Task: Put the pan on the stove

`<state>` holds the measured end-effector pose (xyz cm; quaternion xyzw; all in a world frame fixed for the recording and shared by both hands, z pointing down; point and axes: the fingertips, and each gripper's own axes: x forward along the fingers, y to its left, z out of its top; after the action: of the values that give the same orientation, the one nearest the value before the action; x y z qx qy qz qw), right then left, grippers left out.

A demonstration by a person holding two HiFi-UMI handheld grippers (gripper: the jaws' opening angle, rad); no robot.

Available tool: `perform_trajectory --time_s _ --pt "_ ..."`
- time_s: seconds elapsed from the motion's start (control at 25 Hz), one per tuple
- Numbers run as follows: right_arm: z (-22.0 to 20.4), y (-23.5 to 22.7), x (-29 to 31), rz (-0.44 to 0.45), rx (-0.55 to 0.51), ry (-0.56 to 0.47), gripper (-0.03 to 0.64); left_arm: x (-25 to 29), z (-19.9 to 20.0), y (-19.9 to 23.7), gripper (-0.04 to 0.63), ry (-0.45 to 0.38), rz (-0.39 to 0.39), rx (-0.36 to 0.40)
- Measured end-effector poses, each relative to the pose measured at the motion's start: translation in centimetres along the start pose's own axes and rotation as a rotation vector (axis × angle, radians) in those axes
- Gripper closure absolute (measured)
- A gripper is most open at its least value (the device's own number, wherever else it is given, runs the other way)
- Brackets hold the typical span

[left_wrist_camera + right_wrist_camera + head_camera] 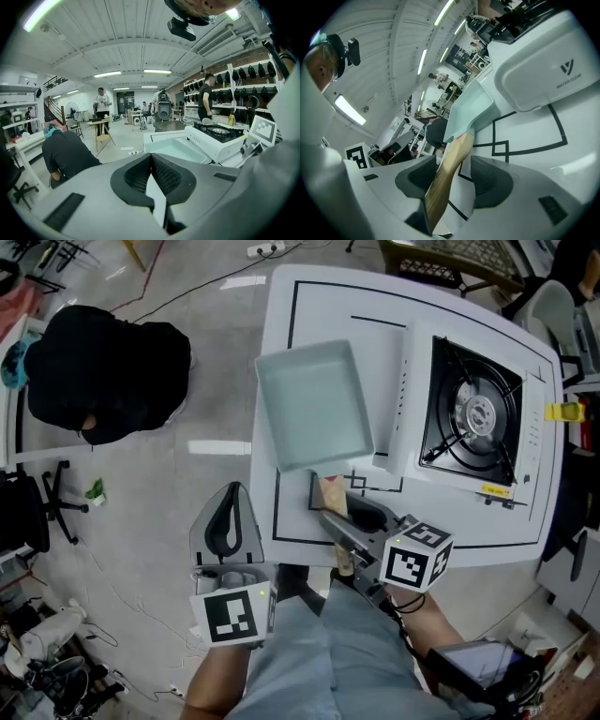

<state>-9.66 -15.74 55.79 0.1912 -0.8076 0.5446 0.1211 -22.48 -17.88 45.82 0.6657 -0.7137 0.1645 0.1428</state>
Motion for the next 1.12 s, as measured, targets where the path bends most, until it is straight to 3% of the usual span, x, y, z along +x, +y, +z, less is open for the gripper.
perform_trajectory --time_s 0.68,0.96,1.12 --pt "0.0 0.1 1.2 0.058 0.138 0.004 0.416 -0.2 0.3 1.4 0.577 -0.009 0.025 -0.015" --pt "0.1 0.3 1.1 0.145 0.31 -0.073 0.465 -1.0 1.1 1.4 0.577 -0.022 0.028 -0.008" --pt "0.1 0.4 1.0 0.171 0.347 -0.088 0.477 -1.6 1.5 1.5 0.577 -0.029 0.033 -0.002"
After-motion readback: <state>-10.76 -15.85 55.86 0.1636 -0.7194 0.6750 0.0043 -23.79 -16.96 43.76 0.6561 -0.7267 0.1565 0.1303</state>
